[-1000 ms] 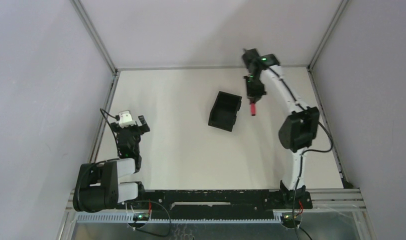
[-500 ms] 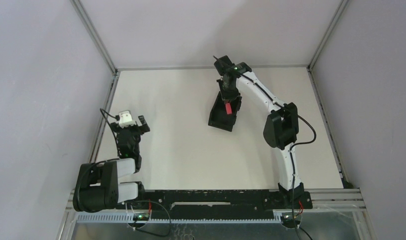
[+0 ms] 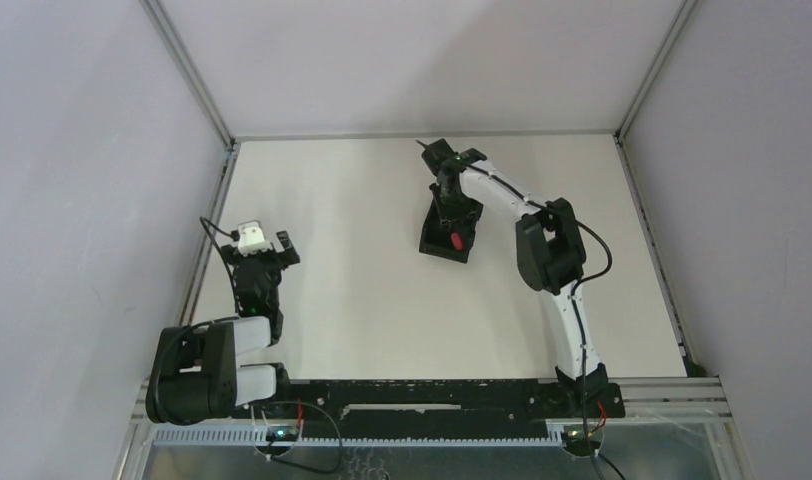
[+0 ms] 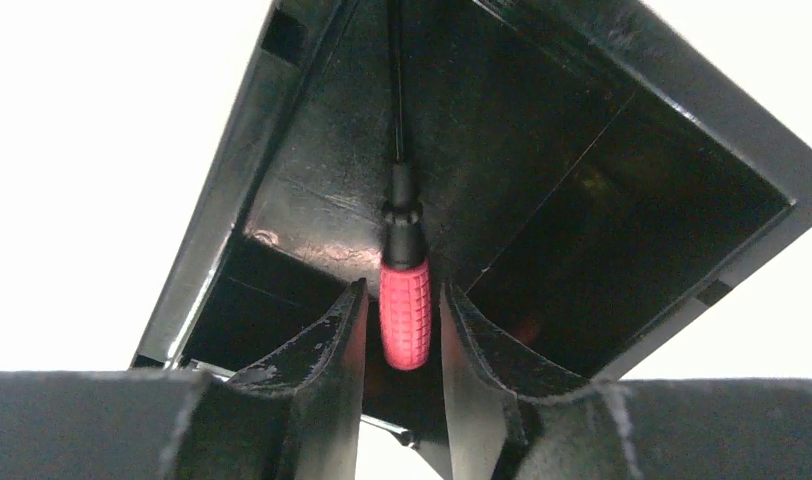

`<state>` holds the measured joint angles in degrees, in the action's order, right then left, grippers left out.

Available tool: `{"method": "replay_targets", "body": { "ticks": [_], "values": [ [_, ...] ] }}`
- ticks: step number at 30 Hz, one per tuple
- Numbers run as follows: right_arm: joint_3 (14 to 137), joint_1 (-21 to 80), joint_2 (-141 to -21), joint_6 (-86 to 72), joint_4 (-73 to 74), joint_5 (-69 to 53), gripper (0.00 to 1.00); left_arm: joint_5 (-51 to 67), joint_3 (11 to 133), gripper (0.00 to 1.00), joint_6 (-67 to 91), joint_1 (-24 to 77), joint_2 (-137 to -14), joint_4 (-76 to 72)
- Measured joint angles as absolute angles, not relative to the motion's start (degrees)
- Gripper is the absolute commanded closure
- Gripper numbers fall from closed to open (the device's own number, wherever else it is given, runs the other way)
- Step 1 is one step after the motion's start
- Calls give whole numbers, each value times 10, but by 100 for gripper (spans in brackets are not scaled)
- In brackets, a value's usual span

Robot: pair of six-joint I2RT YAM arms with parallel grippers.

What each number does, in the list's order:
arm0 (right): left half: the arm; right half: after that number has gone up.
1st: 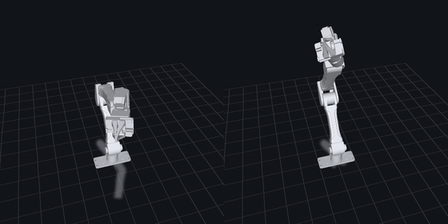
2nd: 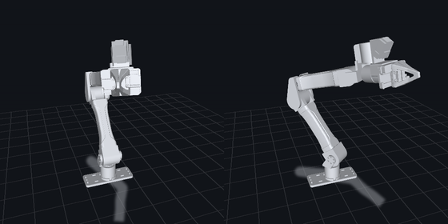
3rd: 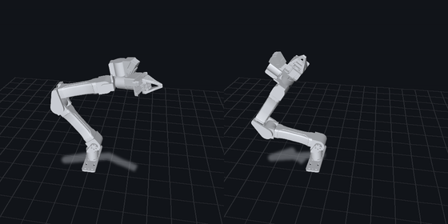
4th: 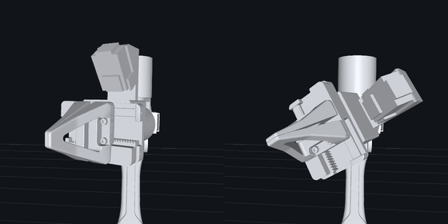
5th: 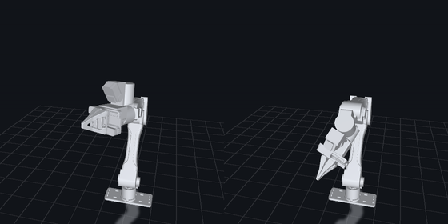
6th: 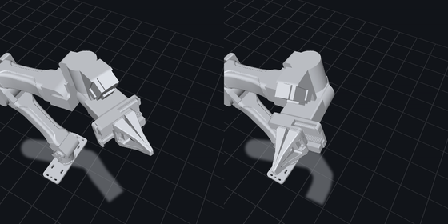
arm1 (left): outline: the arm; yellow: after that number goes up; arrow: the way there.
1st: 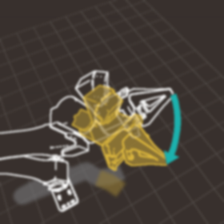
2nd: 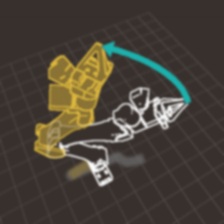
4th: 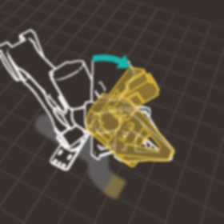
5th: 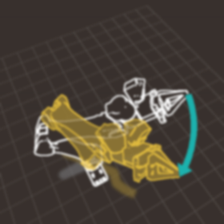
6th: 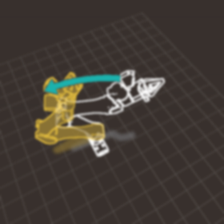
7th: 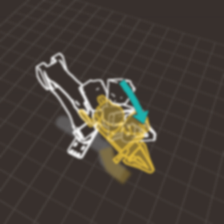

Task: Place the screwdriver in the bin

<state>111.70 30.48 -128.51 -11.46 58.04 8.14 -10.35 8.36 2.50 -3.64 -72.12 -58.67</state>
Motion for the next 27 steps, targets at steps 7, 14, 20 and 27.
{"method": "replay_targets", "body": {
  "ticks": [7, 14, 20, 27],
  "values": [
    [1112, 307, -1257, -115, 561, 87, 50, -103, 84, 0, 25, -36, -721, -587],
    [1062, 314, -1103, -102, 519, 101, 0, -103, 84, 0, 25, -36, -721, -587],
    [921, 315, -900, -75, 418, 102, 0, -103, 84, 0, 25, -36, -721, -587],
    [673, 303, -687, -65, 260, 81, 0, -103, 84, 0, 25, -36, -721, -587]
  ]
}}
